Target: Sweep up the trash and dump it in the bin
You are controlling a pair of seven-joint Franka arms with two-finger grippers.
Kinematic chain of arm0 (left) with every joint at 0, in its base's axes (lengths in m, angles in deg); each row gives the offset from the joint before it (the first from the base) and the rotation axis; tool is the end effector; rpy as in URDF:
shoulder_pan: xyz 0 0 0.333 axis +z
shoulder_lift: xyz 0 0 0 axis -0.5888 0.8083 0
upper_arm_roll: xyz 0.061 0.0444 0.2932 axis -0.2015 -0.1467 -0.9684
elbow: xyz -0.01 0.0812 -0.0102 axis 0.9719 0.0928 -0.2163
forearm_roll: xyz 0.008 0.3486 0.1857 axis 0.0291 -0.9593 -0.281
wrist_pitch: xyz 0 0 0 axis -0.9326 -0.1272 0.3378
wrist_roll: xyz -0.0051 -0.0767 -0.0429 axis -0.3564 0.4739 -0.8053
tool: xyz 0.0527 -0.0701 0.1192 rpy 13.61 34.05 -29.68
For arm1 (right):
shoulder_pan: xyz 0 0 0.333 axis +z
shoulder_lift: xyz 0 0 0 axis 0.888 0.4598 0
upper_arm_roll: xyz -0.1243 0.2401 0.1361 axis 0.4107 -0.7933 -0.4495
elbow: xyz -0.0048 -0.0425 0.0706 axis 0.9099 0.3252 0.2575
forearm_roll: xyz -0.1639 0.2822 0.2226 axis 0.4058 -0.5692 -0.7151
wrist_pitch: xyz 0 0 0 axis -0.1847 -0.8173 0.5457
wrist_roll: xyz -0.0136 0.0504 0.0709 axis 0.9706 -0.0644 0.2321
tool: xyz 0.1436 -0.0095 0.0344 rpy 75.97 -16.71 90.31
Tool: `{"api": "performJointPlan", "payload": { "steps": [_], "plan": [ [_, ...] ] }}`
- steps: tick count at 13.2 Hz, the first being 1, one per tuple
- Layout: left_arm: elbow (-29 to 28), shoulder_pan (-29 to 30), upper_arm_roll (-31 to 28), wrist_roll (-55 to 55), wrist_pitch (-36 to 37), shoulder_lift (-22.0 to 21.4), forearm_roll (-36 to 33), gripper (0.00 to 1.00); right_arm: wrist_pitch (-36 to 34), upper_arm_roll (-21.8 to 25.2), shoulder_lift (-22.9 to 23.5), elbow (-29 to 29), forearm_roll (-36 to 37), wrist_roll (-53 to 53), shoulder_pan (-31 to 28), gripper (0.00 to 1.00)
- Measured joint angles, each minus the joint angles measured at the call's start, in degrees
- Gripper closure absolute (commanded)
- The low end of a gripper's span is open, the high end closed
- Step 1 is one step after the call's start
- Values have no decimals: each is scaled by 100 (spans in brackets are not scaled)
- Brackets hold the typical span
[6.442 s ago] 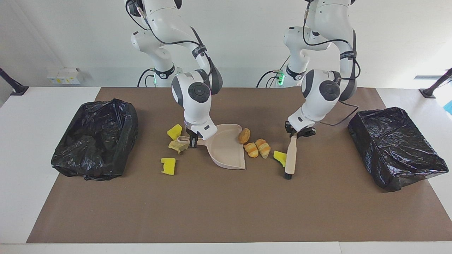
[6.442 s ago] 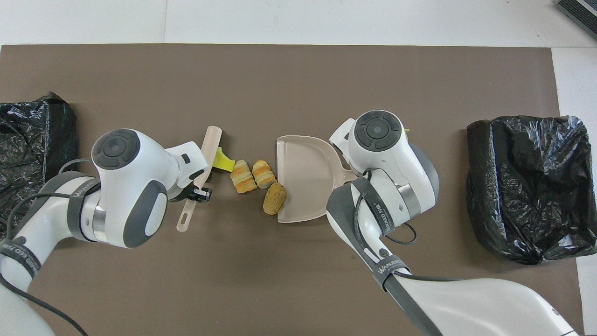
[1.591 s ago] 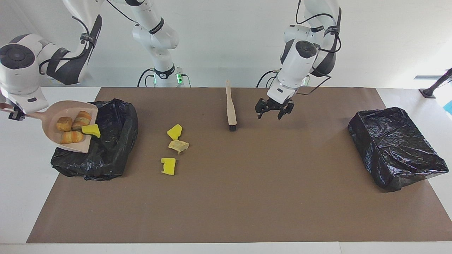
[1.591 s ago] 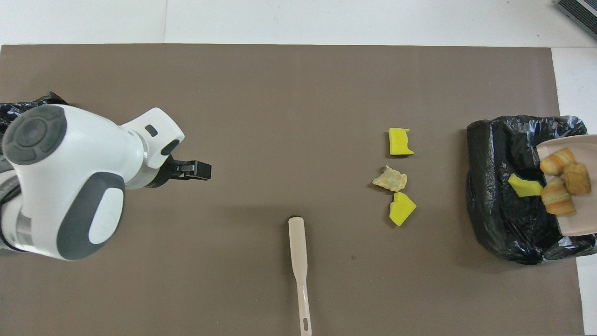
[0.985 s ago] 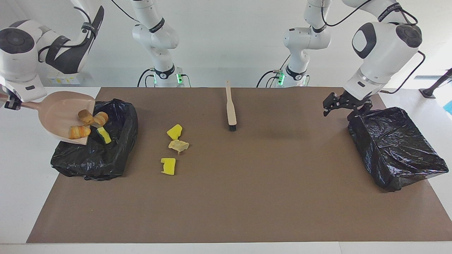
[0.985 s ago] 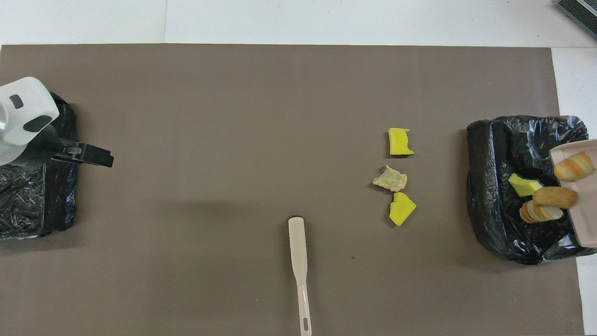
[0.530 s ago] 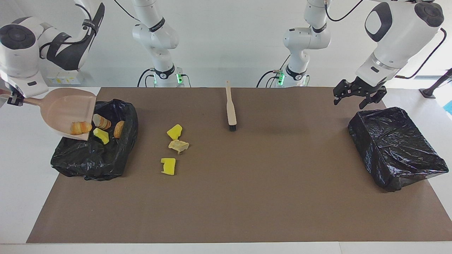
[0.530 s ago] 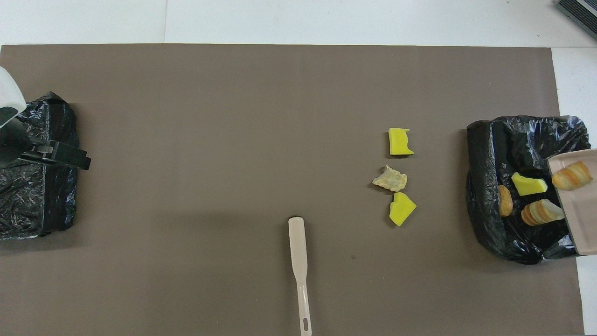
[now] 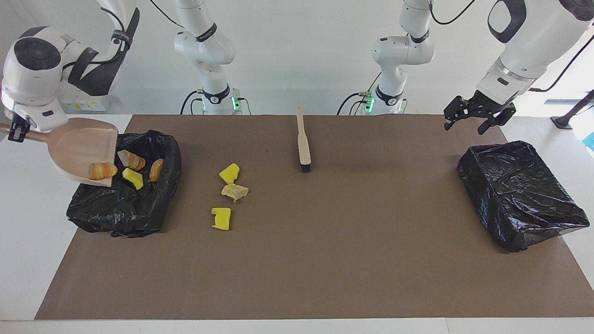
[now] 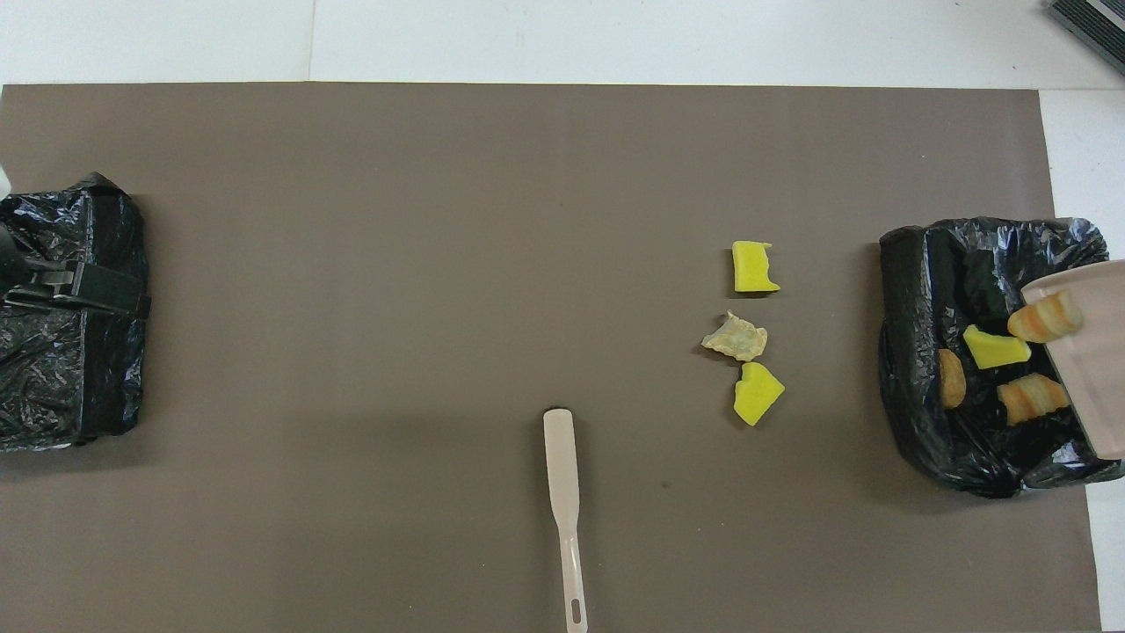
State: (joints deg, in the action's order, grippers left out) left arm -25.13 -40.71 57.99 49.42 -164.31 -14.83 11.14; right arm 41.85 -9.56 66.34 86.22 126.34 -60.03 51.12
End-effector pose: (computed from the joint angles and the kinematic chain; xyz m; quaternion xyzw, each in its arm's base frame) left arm 0.5480 -0.0327 0.5625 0.9974 -0.0609 -0.0221 0.0315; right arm 0.5531 -0.2650 0.4817 0.5694 0.7063 -0.3272 0.2644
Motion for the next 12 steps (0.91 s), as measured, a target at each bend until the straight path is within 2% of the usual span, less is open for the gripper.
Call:
{"api": "performJointPlan", "payload": {
  "steps": [4, 6, 7, 10, 12],
  "plan": [
    [0, 0, 11, -104, -75, -1, -302, 0, -44, -4, -123, 109, 287, 145, 107, 100],
    [-1, 48, 7, -116, -139, -1, -346, 0, -327, -1, -272, 13, 217, 146, 108, 100],
    [-4, 85, 4, -123, -176, -1, -346, 0, -590, 0, -389, -77, -25, 147, 108, 100],
    [-7, 130, 4, -145, -226, -1, -346, 0, -1683, 11, -718, -483, -1550, 145, 89, 100],
    [-8, 130, 9, -150, -300, -1, -346, 0, -2004, 8, -789, -565, -2471, 394, 87, 100]
  ]
}}
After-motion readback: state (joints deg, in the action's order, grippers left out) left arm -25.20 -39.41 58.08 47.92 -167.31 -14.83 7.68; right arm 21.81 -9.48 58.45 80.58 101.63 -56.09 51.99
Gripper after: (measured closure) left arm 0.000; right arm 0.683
